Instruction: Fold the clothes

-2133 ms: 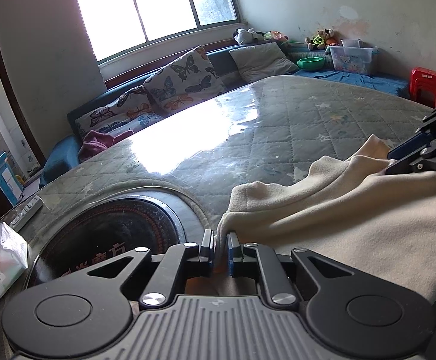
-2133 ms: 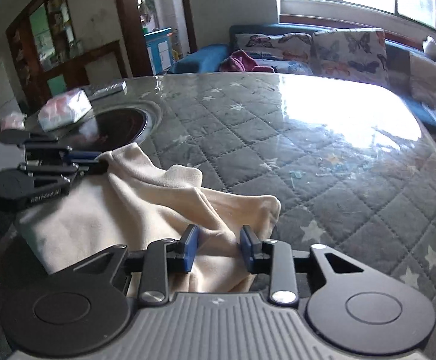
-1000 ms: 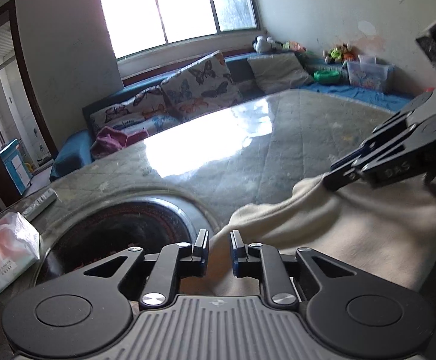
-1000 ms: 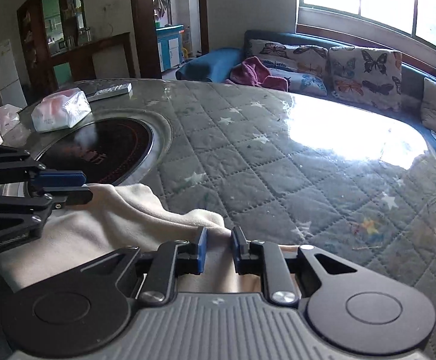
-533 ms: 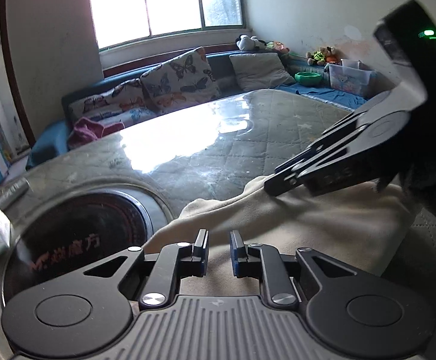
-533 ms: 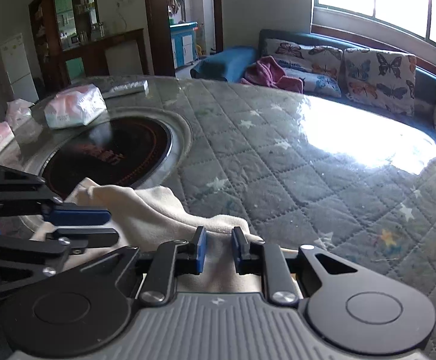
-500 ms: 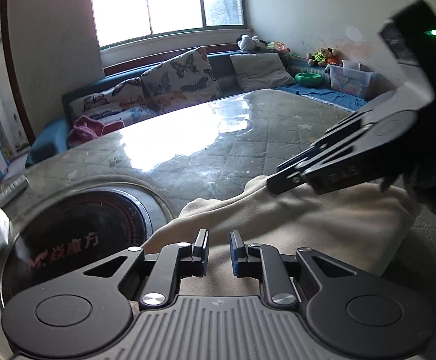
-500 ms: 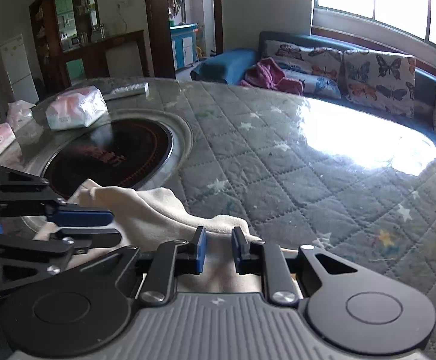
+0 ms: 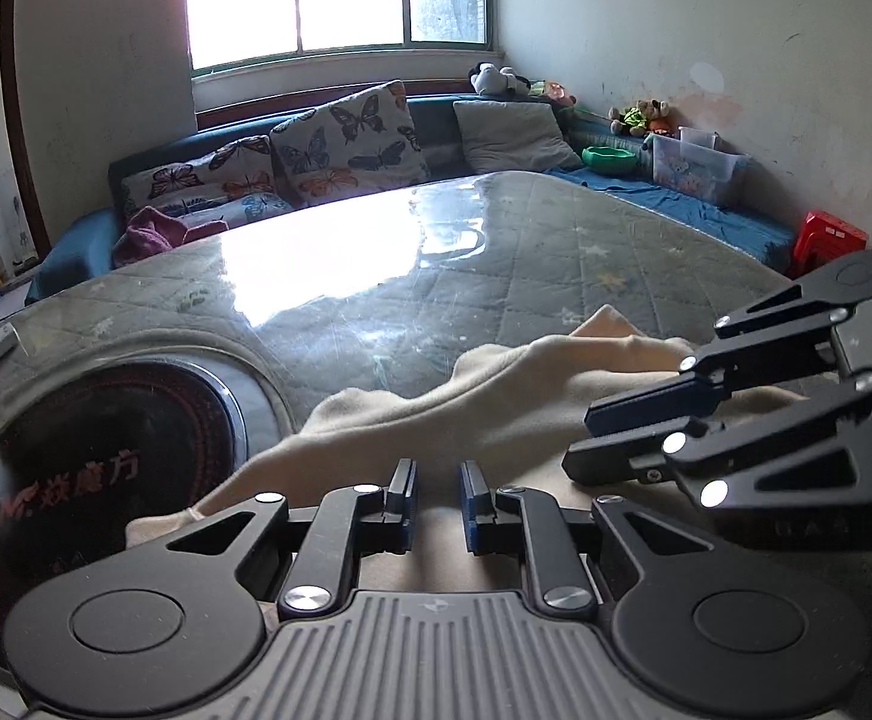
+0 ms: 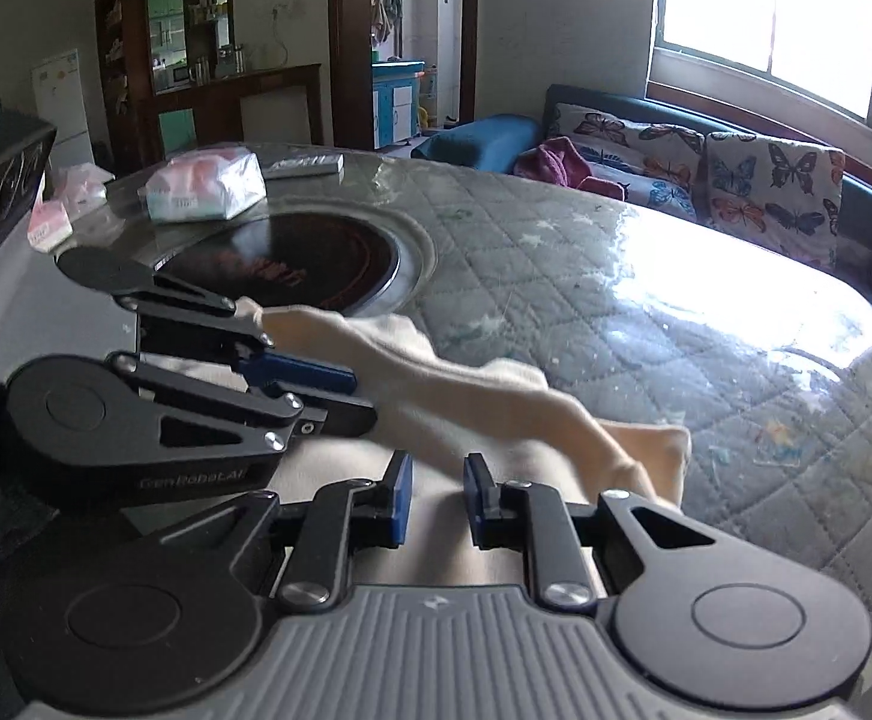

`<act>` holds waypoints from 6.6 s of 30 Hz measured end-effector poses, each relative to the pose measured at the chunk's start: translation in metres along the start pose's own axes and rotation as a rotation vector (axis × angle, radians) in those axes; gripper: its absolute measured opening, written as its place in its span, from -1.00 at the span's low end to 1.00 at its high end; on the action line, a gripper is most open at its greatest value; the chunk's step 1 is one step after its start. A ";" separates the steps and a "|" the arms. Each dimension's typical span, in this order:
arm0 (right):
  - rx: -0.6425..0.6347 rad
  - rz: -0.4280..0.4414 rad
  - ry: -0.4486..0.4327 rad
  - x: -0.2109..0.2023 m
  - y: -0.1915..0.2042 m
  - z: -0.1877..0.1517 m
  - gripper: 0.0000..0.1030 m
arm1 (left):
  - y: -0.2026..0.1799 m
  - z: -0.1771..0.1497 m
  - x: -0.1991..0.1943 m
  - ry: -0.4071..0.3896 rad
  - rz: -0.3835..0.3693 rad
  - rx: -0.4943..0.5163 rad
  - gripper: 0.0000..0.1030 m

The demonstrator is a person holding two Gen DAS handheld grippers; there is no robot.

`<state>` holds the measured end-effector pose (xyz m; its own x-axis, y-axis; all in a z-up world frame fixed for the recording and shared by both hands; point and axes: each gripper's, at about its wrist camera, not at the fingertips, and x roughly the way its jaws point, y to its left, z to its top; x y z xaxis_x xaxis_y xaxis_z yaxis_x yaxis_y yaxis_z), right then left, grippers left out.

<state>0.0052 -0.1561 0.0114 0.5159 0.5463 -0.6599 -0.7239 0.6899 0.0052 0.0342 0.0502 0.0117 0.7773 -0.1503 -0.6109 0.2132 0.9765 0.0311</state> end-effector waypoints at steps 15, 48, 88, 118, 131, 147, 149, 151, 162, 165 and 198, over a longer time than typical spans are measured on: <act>0.017 -0.001 -0.051 -0.022 0.005 -0.033 -0.62 | -0.013 -0.014 -0.016 -0.007 -0.052 -0.011 -0.59; 0.406 -0.024 -0.056 -0.078 -0.082 -0.062 -0.50 | -0.098 -0.006 -0.044 -0.089 -0.246 0.184 -0.46; 0.199 -0.033 -0.129 -0.098 -0.060 -0.044 -0.87 | -0.093 -0.013 -0.036 -0.057 -0.373 0.140 -0.39; 0.072 -0.032 -0.013 -0.081 -0.013 -0.070 -0.84 | 0.009 -0.073 -0.106 -0.030 -0.178 -0.158 -0.36; 0.057 0.037 0.026 -0.093 -0.001 -0.046 -0.82 | 0.034 -0.055 -0.114 -0.048 -0.183 -0.187 -0.37; 0.047 0.024 0.051 -0.001 -0.006 0.006 -0.83 | 0.058 -0.057 -0.084 0.018 -0.076 -0.230 -0.37; 0.041 0.021 0.038 -0.005 -0.004 0.011 -0.82 | 0.058 -0.055 -0.087 0.008 -0.072 -0.234 -0.38; 0.026 0.035 0.017 -0.010 0.002 0.016 -0.81 | 0.057 -0.050 -0.088 -0.005 -0.062 -0.223 -0.38; -0.019 0.081 0.042 0.027 0.028 0.031 -0.80 | 0.059 -0.039 -0.065 0.036 0.005 -0.224 -0.39; -0.019 0.080 0.032 0.025 0.029 0.032 -0.79 | 0.059 -0.037 -0.066 0.039 0.013 -0.227 -0.38; 0.004 0.005 -0.065 -0.067 0.062 -0.019 0.55 | 0.045 -0.053 -0.118 -0.043 0.100 -0.251 0.78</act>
<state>-0.0828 -0.1594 0.0415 0.5410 0.5792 -0.6097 -0.7246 0.6891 0.0117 -0.0793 0.1203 0.0437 0.8127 -0.0526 -0.5803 -0.0150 0.9937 -0.1111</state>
